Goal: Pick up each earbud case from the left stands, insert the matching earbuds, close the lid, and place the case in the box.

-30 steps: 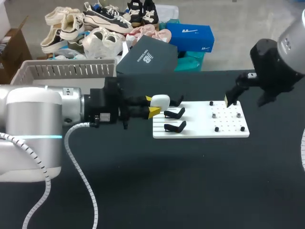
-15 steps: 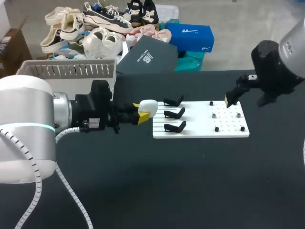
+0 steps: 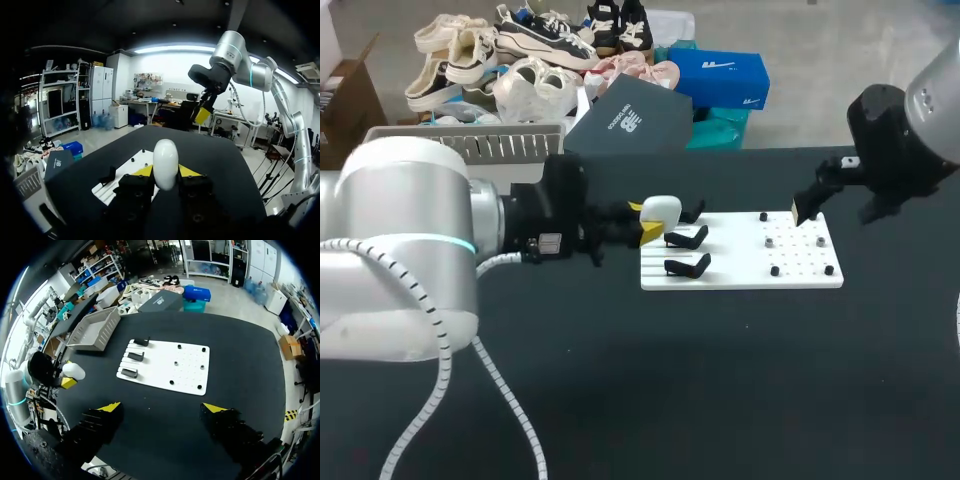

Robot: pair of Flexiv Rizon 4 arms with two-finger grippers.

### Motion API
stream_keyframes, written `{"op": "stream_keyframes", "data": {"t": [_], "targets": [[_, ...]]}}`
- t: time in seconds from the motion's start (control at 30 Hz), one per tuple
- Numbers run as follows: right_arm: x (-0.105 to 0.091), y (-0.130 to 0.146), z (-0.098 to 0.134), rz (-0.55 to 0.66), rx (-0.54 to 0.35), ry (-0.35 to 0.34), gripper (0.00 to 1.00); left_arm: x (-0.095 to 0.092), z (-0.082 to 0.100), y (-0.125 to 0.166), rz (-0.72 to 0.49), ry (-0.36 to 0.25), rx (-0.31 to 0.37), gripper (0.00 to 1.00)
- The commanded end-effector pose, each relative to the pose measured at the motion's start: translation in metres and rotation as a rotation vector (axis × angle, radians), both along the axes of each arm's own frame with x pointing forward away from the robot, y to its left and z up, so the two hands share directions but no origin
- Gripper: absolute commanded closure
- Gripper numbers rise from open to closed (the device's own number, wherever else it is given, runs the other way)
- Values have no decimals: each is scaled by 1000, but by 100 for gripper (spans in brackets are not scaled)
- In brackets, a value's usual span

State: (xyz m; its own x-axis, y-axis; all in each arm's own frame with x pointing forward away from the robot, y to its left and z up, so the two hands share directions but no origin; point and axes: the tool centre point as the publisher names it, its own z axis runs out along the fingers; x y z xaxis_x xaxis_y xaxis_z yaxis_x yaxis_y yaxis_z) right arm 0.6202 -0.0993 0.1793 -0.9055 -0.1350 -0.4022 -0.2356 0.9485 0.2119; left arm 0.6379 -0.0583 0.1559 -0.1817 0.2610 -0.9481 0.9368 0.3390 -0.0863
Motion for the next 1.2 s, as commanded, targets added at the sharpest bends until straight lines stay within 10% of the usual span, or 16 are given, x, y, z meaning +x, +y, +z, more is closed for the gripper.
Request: {"op": "stream_keyframes", "data": {"t": [0.03, 1.2], "targets": [[-2, -1, 0, -3, 0, -7, 0, 6, -5, -7, 416, -123, 70, 100], [-2, -1, 0, -3, 0, -7, 0, 8, 5, 136, 817, -179, 149, 100]]}}
